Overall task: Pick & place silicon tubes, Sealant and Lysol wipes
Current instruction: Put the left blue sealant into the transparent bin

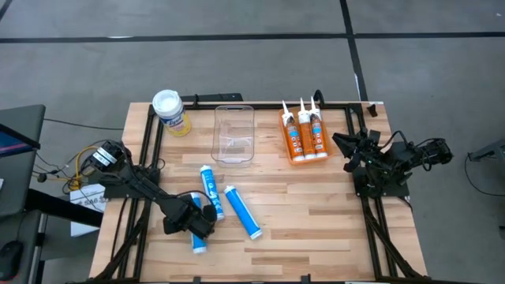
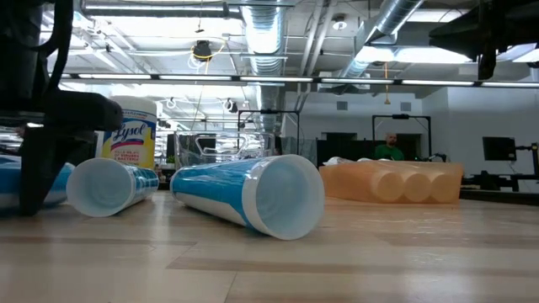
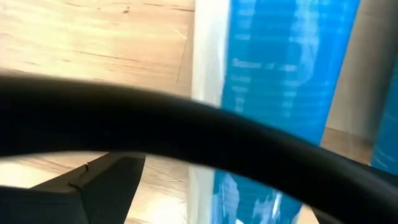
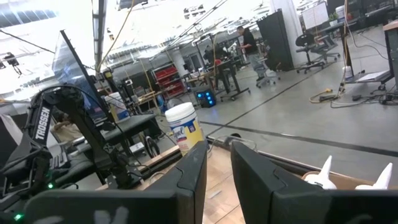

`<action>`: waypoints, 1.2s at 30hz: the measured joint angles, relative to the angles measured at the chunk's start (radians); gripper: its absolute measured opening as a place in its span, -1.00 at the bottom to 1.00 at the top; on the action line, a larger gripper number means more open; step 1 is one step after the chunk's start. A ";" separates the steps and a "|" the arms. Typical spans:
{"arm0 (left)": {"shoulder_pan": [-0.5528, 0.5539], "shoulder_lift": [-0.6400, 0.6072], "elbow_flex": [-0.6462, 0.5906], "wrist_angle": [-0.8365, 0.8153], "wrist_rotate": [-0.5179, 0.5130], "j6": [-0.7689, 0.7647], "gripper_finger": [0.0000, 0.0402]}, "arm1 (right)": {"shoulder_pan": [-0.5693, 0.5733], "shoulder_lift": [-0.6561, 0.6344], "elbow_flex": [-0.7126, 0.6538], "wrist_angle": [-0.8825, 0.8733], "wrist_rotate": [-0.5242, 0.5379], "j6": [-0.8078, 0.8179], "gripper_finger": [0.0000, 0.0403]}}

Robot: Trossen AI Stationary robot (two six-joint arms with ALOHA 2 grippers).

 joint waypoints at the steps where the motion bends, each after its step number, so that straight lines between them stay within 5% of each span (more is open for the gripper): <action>1: 0.003 0.001 0.000 0.016 -0.011 0.020 0.91 | 0.000 0.000 0.000 0.005 0.001 0.000 -0.67; 9: 0.029 0.004 0.000 -0.004 0.031 0.048 0.82 | 0.000 0.000 0.000 0.012 0.004 -0.001 -0.67; 18: 0.031 0.006 0.000 -0.003 0.029 0.025 -0.02 | 0.000 0.000 0.000 0.012 0.005 -0.001 -0.67; 25: 0.028 -0.001 0.041 -0.103 0.010 0.029 -0.01 | 0.000 0.000 0.000 0.012 0.005 -0.001 -0.67; 36: 0.028 -0.094 0.332 -0.596 -0.099 0.072 -0.01 | 0.000 0.000 0.000 0.012 0.007 -0.001 -0.67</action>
